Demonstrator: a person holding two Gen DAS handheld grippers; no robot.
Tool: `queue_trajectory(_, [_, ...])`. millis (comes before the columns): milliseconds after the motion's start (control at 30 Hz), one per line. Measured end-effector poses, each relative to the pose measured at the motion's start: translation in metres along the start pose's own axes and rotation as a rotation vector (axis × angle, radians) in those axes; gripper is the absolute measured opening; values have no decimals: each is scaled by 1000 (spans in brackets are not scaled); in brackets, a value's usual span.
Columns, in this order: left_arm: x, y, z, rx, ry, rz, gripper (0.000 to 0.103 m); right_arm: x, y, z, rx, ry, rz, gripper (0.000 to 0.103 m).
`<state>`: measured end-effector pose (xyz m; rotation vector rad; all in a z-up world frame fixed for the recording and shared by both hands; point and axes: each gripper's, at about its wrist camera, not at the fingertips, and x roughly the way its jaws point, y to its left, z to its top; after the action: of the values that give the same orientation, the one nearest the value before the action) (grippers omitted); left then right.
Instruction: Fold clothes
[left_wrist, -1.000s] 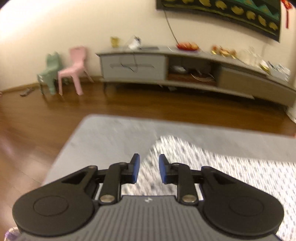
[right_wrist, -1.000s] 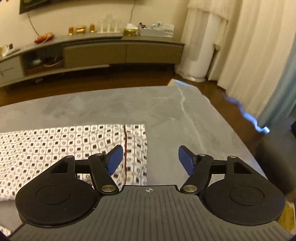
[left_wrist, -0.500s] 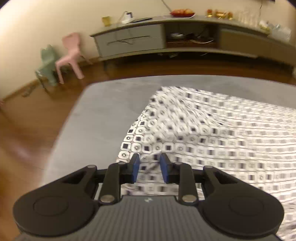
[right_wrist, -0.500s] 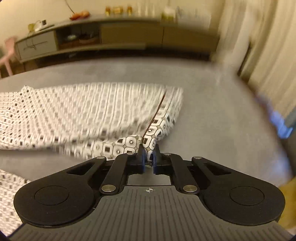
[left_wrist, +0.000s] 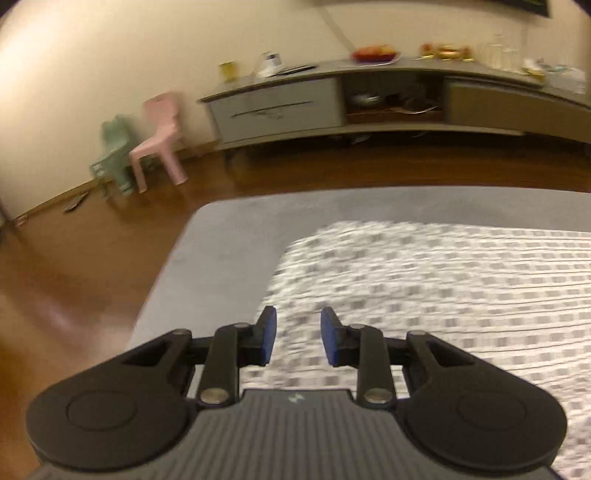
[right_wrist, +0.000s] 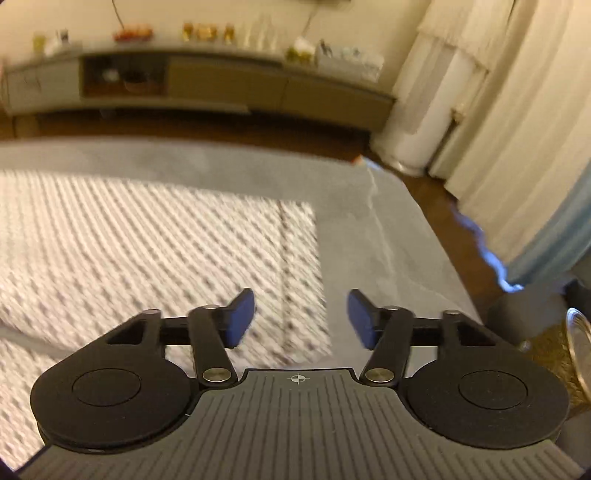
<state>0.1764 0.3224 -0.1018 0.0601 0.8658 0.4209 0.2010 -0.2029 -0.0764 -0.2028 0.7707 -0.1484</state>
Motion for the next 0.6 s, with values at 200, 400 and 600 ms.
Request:
queue_trajectory(200, [25, -42, 6, 78, 103, -136, 28, 58, 28, 22, 79, 124, 166, 52])
queue_trajectory(400, [53, -52, 14, 122, 80, 6, 29, 110, 37, 33, 137, 161, 167, 50])
queue_trajectory(600, [30, -58, 16, 76, 38, 166, 29, 99, 35, 39, 184, 131, 78, 45])
